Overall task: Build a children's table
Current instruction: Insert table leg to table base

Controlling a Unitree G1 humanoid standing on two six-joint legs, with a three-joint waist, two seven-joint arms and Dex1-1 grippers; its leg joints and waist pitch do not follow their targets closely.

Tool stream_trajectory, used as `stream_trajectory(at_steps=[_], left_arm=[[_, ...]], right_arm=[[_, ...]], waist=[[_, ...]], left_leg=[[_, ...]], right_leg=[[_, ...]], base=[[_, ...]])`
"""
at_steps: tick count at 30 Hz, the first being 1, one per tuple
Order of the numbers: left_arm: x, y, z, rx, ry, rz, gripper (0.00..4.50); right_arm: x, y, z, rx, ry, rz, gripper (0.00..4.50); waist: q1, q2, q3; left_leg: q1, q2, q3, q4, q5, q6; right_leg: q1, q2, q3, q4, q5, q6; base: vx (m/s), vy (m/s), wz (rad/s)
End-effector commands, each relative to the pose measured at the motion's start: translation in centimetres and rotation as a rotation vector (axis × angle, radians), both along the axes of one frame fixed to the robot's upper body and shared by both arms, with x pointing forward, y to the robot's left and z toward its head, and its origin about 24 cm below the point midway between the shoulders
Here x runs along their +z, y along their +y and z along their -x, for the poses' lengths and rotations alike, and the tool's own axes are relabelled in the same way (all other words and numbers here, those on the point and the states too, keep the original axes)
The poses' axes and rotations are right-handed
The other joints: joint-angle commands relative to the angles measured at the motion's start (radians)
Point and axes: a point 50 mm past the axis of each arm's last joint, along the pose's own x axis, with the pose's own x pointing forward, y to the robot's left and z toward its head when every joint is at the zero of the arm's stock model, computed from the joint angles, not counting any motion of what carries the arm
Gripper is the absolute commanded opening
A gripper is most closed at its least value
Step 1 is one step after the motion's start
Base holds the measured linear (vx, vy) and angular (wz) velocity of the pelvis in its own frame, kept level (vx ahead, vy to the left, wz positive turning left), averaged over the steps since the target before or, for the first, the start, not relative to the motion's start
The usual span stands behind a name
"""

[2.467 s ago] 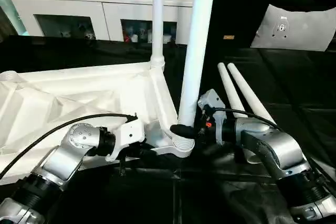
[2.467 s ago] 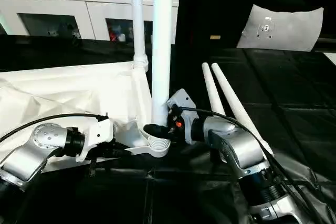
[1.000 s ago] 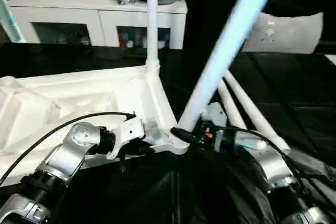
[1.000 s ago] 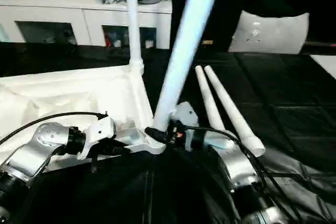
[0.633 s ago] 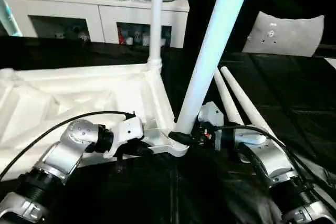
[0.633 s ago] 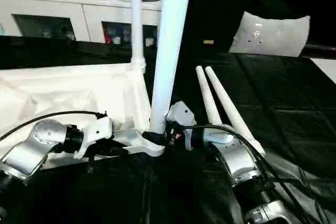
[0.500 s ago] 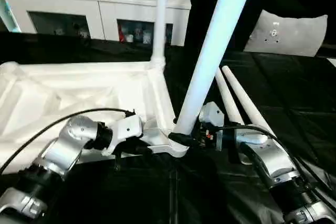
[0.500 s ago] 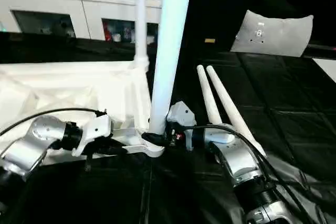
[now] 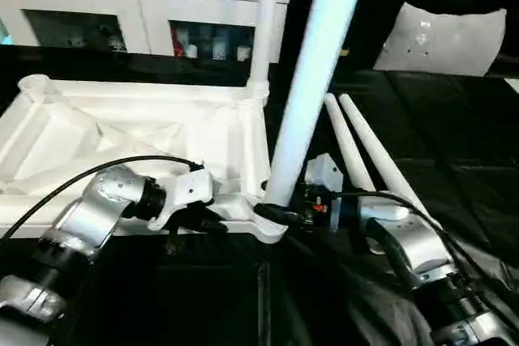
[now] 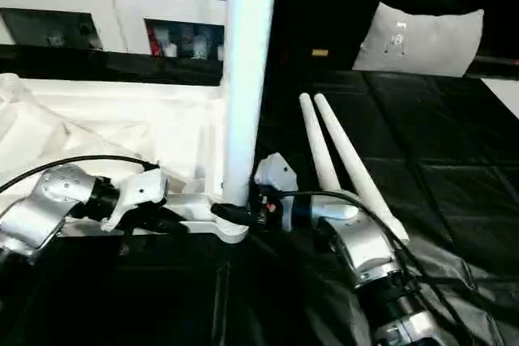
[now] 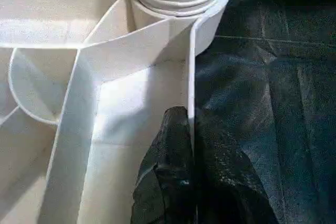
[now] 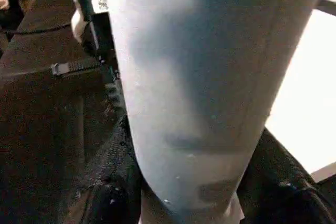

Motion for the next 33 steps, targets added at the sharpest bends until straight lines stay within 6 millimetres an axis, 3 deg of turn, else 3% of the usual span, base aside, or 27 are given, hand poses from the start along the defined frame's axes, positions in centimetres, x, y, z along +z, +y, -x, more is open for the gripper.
stream_trajectory(at_steps=[1,4,7,10,14,16,18,19,20,21,22,24,25,28,31,33], left_arm=[[1.7,0.2,-0.5,0.053,-0.079,0.049,0.00],[1.6,0.3,-0.4,0.053,-0.078,0.046,0.00],[1.7,0.5,-0.5,0.063,-0.078,0.041,0.00],[1.8,0.5,-0.6,0.084,-0.076,0.047,0.00],[2.1,0.6,0.1,0.175,-0.070,0.079,0.00],[2.2,0.6,0.5,0.203,-0.066,0.088,0.00],[2.4,0.1,1.1,0.256,-0.062,0.106,0.00],[2.4,-0.2,1.5,0.276,-0.062,0.113,0.00],[2.5,-1.0,2.0,0.300,-0.055,0.126,0.00],[2.5,-1.5,2.3,0.310,-0.051,0.134,0.00],[2.5,-2.3,2.6,0.320,-0.048,0.146,0.00],[2.7,-3.5,2.9,0.327,-0.043,0.169,0.00],[2.9,-4.3,3.0,0.333,-0.042,0.183,0.00],[3.3,-5.8,3.2,0.336,-0.049,0.187,0.00],[3.5,-6.4,3.2,0.353,-0.052,0.177,0.00],[3.4,-6.4,3.1,0.380,-0.052,0.160,0.00]], right_arm=[[-7.5,-1.0,3.4,0.001,0.339,0.238,1.90],[-7.5,-0.9,3.5,0.005,0.340,0.236,1.90],[-7.7,-0.8,3.6,0.006,0.341,0.239,1.90],[-7.8,-0.8,3.5,-0.021,0.342,0.239,1.90],[-7.6,-1.1,2.1,-0.204,0.315,0.213,1.90],[-7.6,-1.3,1.6,-0.264,0.311,0.206,1.90],[-7.4,-1.5,0.8,-0.351,0.300,0.202,1.90],[-7.2,-1.5,0.4,-0.393,0.295,0.198,1.90],[-7.0,-1.4,-0.3,-0.445,0.292,0.180,1.90],[-6.8,-1.3,-0.6,-0.470,0.292,0.169,1.90],[-6.6,-1.1,-1.1,-0.503,0.297,0.149,1.90],[-6.3,-0.7,-1.7,-0.532,0.299,0.130,1.90],[-6.2,-0.3,-2.0,-0.539,0.298,0.125,1.90],[-6.0,0.6,-2.4,-0.534,0.312,0.110,1.90],[-6.1,0.9,-2.5,-0.523,0.315,0.119,1.90],[-6.1,1.0,-2.5,-0.516,0.312,0.125,1.90]], waist=[[0.000,0.016,0.005],[-0.001,0.017,0.008],[-0.004,0.017,0.006],[-0.006,0.019,0.010],[-0.015,0.022,0.012],[-0.021,0.023,0.006],[-0.026,0.025,0.004],[-0.027,0.026,0.004],[-0.032,0.019,-0.003],[-0.035,0.020,-0.004],[-0.035,0.016,-0.006],[-0.039,0.013,-0.013],[-0.036,0.016,-0.012],[-0.034,0.012,-0.022],[-0.025,0.014,-0.034],[-0.018,0.013,-0.037]], left_leg=[[0.007,0.068,-0.046,-0.095,-0.512,-0.036],[0.009,0.069,-0.045,-0.099,-0.508,-0.033],[0.006,0.070,-0.040,-0.105,-0.468,-0.035],[0.010,0.069,-0.038,-0.105,-0.494,-0.041],[0.007,0.069,-0.046,-0.106,-0.532,-0.053],[-0.007,0.068,-0.050,-0.109,-0.491,-0.055],[-0.018,0.068,-0.050,-0.113,-0.449,-0.056],[-0.012,0.067,-0.044,-0.108,-0.455,-0.057],[-0.008,0.065,-0.040,-0.103,-0.450,-0.054],[-0.010,0.066,-0.037,-0.100,-0.421,-0.051],[-0.007,0.062,-0.032,-0.096,-0.400,-0.037],[-0.013,0.063,-0.030,-0.093,-0.341,-0.028],[-0.011,0.063,-0.028,-0.091,-0.325,-0.023],[-0.007,0.061,-0.018,-0.080,-0.249,-0.002],[-0.004,0.057,-0.010,-0.065,-0.099,0.022],[-0.003,0.054,-0.008,-0.058,-0.046,0.035]], right_leg=[[-0.012,-0.093,0.055,-0.109,-0.604,-0.106],[-0.017,-0.090,0.056,-0.112,-0.593,-0.105],[-0.009,-0.083,0.052,-0.106,-0.476,-0.126],[-0.015,-0.082,0.053,-0.107,-0.481,-0.134],[-0.016,-0.091,0.055,-0.114,-0.581,-0.118],[-0.005,-0.091,0.052,-0.105,-0.547,-0.121],[0.001,-0.084,0.046,-0.097,-0.470,-0.138],[-0.007,-0.081,0.047,-0.099,-0.454,-0.145],[-0.005,-0.081,0.049,-0.099,-0.435,-0.158],[-0.002,-0.083,0.052,-0.095,-0.404,-0.175],[-0.003,-0.080,0.051,-0.101,-0.408,-0.173],[0.007,-0.079,0.049,-0.094,-0.349,-0.188],[0.005,-0.079,0.049,-0.094,-0.327,-0.192],[0.013,-0.072,0.046,-0.085,-0.210,-0.222],[0.027,-0.064,0.040,-0.060,0.042,-0.269],[0.032,-0.061,0.039,-0.051,0.133,-0.282]], base=[[0.000,0.000,0.00],[0.000,0.000,0.00],[0.000,0.000,0.00],[0.000,0.000,0.00],[0.000,0.000,0.00],[0.000,0.000,0.00],[-0.009,0.020,-0.22],[0.000,0.000,0.00],[0.000,0.000,0.00],[0.000,0.000,0.00],[0.000,0.000,0.00],[0.000,0.000,0.00],[0.000,0.000,0.00],[0.000,0.000,0.00],[0.060,-0.014,0.03],[0.000,0.000,0.00]])
